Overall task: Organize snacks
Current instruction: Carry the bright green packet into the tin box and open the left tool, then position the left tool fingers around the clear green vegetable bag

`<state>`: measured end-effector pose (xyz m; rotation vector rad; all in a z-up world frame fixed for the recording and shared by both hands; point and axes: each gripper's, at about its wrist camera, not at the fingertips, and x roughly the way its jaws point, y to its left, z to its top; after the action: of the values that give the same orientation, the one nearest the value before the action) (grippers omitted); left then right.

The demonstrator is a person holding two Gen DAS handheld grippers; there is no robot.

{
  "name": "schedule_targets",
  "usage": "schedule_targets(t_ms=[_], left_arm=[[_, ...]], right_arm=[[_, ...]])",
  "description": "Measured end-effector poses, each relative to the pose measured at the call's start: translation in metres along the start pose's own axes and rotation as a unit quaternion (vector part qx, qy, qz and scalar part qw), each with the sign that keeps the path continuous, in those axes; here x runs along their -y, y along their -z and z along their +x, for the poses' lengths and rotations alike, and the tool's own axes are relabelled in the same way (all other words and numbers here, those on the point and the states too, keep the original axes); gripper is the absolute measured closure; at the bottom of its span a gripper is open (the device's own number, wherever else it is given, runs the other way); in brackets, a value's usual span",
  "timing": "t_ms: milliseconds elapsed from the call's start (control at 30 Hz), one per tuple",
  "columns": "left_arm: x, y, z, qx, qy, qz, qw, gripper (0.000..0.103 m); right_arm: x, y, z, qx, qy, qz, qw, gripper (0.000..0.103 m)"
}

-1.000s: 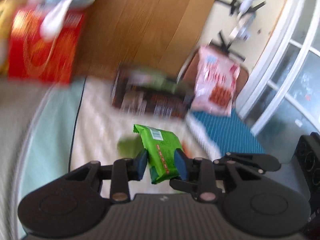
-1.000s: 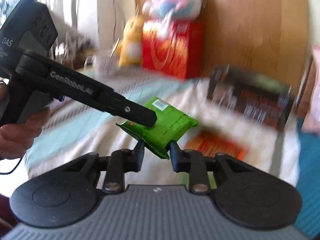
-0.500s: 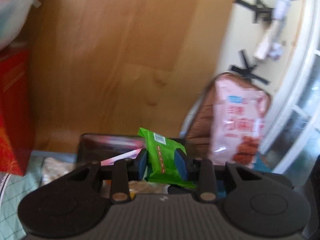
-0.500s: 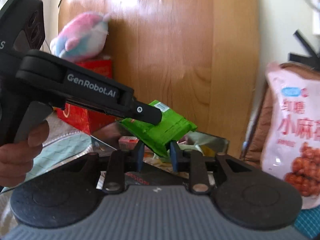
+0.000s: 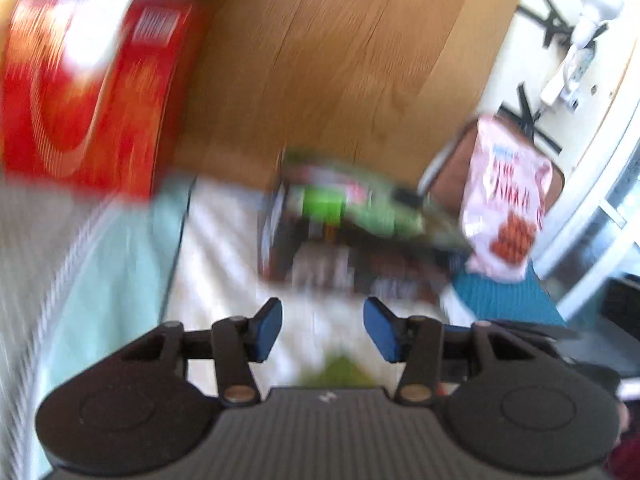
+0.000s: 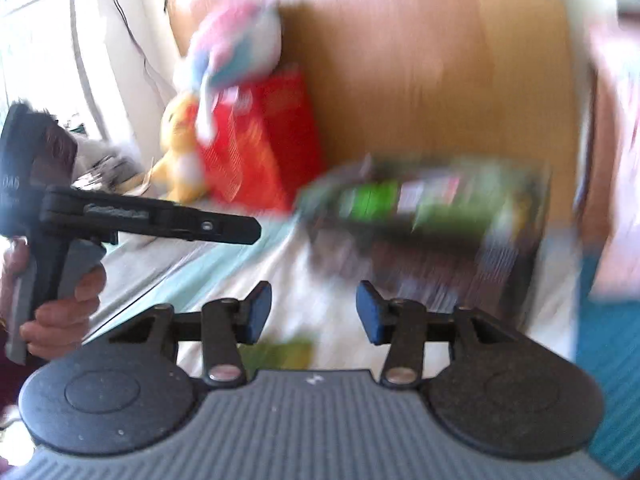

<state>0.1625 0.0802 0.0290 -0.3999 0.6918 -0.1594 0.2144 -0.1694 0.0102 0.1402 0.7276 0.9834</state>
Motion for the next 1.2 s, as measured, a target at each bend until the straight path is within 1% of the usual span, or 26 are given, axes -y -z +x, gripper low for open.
schedule_targets(t_ms=[33,67,100,133,167,200,233,267,300,367,433,533,600,633,700,800,833,867,933,1033,1100,1200], left_arm=[[-0.003,0.011,0.001,-0.009,-0.01,-0.009,0.9999,0.06],[-0.007,0.02,0.004,-0.02,-0.02,-0.017,0.9995,0.061],[-0.01,0.029,0.01,-0.039,-0.028,-0.028,0.9985,0.068],[-0.009,0.038,0.006,-0.015,-0.034,-0.024,0.999,0.073],[-0.005,0.044,0.003,-0.007,-0.044,-0.011,0.999,0.073],[-0.003,0.046,0.0,-0.007,-0.048,-0.011,0.9988,0.076],[-0.003,0.047,-0.004,-0.011,-0.043,-0.018,0.9989,0.084],[-0.004,0.049,-0.008,-0.015,-0.031,-0.026,0.9991,0.087],[-0.006,0.052,-0.011,-0.014,-0.026,-0.029,0.9992,0.089],[-0.009,0.059,-0.021,-0.013,-0.018,-0.031,0.9993,0.089],[-0.011,0.071,-0.024,-0.026,-0.002,-0.031,0.9992,0.093],[-0.011,0.089,-0.041,-0.025,0.019,-0.01,0.9995,0.094],[-0.011,0.098,-0.053,-0.024,0.03,0.004,0.9993,0.093],[-0.011,0.101,-0.056,-0.03,0.041,0.006,0.9987,0.093],[-0.013,0.109,-0.062,-0.035,0.054,0.008,0.9979,0.092],[-0.017,0.116,-0.071,-0.033,0.065,0.008,0.9973,0.087],[-0.019,0.117,-0.073,-0.032,0.068,0.004,0.9971,0.083],[-0.021,0.118,-0.075,-0.031,0.072,0.0,0.997,0.081],[-0.022,0.117,-0.079,-0.026,0.071,-0.005,0.9971,0.074],[-0.027,0.113,-0.086,-0.013,0.066,-0.01,0.9977,0.069],[-0.03,0.111,-0.088,-0.011,0.066,-0.017,0.9976,0.068],[-0.037,0.109,-0.087,-0.019,0.081,-0.032,0.996,0.068]], right_arm=[[0.003,0.005,0.009,-0.027,-0.003,0.025,0.999,0.056],[0.005,0.009,0.016,-0.044,-0.002,0.039,0.998,0.061],[0.005,0.013,0.02,-0.044,-0.001,0.049,0.998,0.068],[0.003,0.014,0.022,-0.041,-0.003,0.057,0.998,0.068],[0.0,0.014,0.021,-0.044,-0.007,0.068,0.997,0.07],[-0.003,0.015,0.021,-0.048,-0.008,0.078,0.996,0.073],[-0.008,0.016,0.021,-0.051,-0.014,0.082,0.995,0.074],[-0.014,0.018,0.02,-0.049,-0.02,0.081,0.995,0.075],[-0.019,0.021,0.017,-0.045,-0.023,0.079,0.996,0.077],[-0.034,0.027,0.01,-0.035,-0.026,0.069,0.997,0.081],[-0.05,0.035,0.003,-0.021,-0.029,0.054,0.998,0.087],[-0.075,0.049,-0.005,-0.014,-0.045,0.022,0.999,0.088],[-0.091,0.062,-0.014,-0.013,-0.03,-0.013,0.999,0.088],[-0.097,0.068,-0.016,-0.015,-0.02,-0.028,0.999,0.088],[-0.101,0.078,-0.02,-0.021,-0.009,-0.042,0.999,0.088],[-0.101,0.088,-0.023,-0.025,-0.002,-0.046,0.999,0.08],[-0.1,0.09,-0.025,-0.022,0.006,-0.047,0.999,0.079],[-0.099,0.091,-0.027,-0.019,0.013,-0.044,0.999,0.079],[-0.097,0.092,-0.024,-0.015,0.019,-0.03,0.999,0.072],[-0.092,0.096,-0.031,-0.007,0.028,-0.012,1.0,0.072],[-0.09,0.099,-0.036,-0.004,0.033,-0.008,0.999,0.071],[-0.092,0.101,-0.039,-0.003,0.032,-0.009,0.999,0.07]])
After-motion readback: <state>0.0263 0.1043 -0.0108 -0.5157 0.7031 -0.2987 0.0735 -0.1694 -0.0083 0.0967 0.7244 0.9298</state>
